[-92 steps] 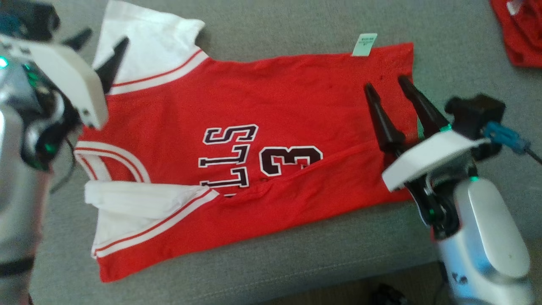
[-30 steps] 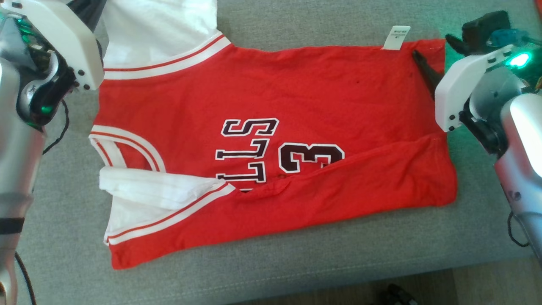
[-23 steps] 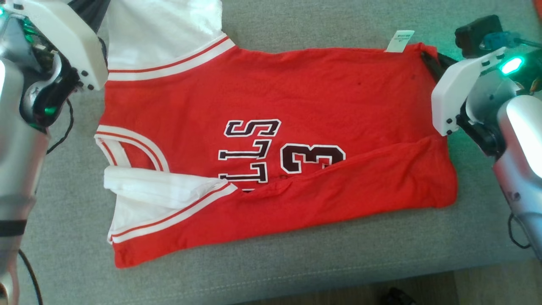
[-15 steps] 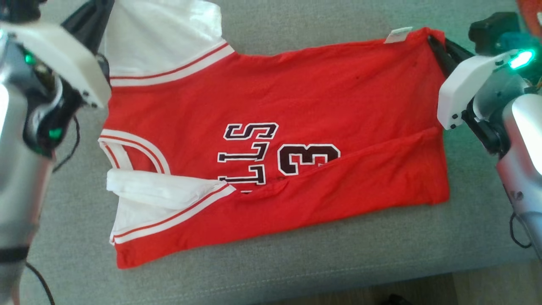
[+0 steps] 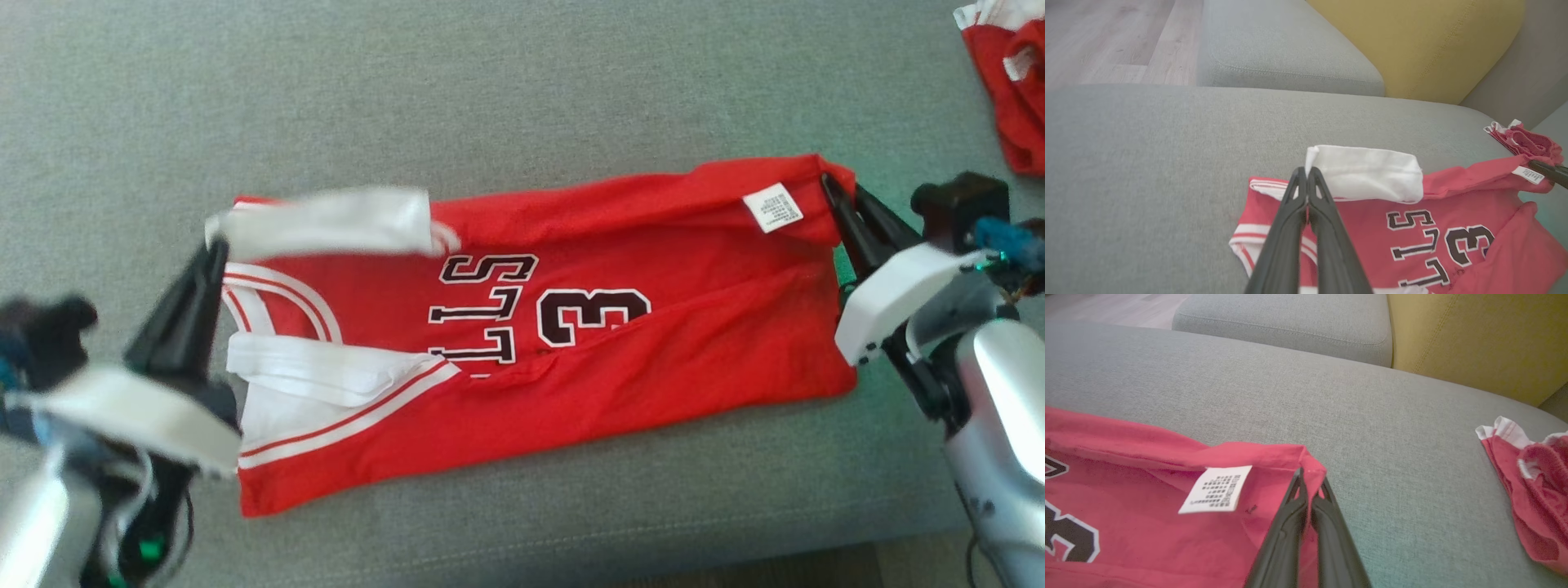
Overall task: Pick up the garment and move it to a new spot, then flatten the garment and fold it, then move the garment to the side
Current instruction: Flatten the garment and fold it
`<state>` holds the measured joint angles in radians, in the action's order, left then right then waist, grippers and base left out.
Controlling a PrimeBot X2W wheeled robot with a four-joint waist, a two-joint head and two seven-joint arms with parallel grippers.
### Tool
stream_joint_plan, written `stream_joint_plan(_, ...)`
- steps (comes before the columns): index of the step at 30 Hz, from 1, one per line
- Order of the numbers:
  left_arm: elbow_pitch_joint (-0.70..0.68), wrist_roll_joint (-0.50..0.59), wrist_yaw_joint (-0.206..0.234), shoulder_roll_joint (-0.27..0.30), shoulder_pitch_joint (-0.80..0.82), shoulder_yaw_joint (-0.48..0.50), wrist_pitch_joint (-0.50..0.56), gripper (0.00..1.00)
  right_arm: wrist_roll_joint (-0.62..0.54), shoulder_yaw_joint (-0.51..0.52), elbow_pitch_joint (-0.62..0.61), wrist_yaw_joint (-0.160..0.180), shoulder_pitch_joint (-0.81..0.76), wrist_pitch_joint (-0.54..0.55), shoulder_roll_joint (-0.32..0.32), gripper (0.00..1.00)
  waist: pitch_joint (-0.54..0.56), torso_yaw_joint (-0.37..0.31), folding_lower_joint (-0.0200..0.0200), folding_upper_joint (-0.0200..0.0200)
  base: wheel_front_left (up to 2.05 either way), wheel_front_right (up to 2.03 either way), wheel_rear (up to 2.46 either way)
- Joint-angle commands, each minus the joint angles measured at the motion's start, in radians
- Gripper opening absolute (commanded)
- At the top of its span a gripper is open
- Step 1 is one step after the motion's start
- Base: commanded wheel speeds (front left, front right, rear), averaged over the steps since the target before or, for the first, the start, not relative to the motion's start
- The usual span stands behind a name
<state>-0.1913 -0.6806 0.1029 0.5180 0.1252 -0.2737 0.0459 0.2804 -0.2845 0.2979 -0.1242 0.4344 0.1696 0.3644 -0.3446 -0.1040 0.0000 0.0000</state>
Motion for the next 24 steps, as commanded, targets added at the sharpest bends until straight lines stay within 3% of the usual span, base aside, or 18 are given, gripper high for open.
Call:
stream_joint_plan(1,-0.050,-0.003,0.011,0.030,0.010,0.055,-0.017,0.00,-0.010,0.005,-0.046,-0.007,-0.017,-0.010,0.003,0.00,0.002,0.001,0.0000,0.0000,0.00,0.00,0.00)
stream_joint_plan(11,-0.150,-0.028,0.066,-0.024,-0.197,0.059,-0.084,0.00,-0.041,0.104,-0.187,-0.007,-0.177,0.010,-0.030,0.00,0.015,0.013,0.0000,0.0000,0.00,0.00,0.00)
stream_joint_plan(24,-0.088,-0.047,0.062,-0.065,-0.268,0.033,-0.128,0.00,-0.056,0.166,-0.296,-0.007,-0.305,0.048,-0.065,0.00,0.019,0.009,0.0000,0.0000,0.00,0.00,0.00)
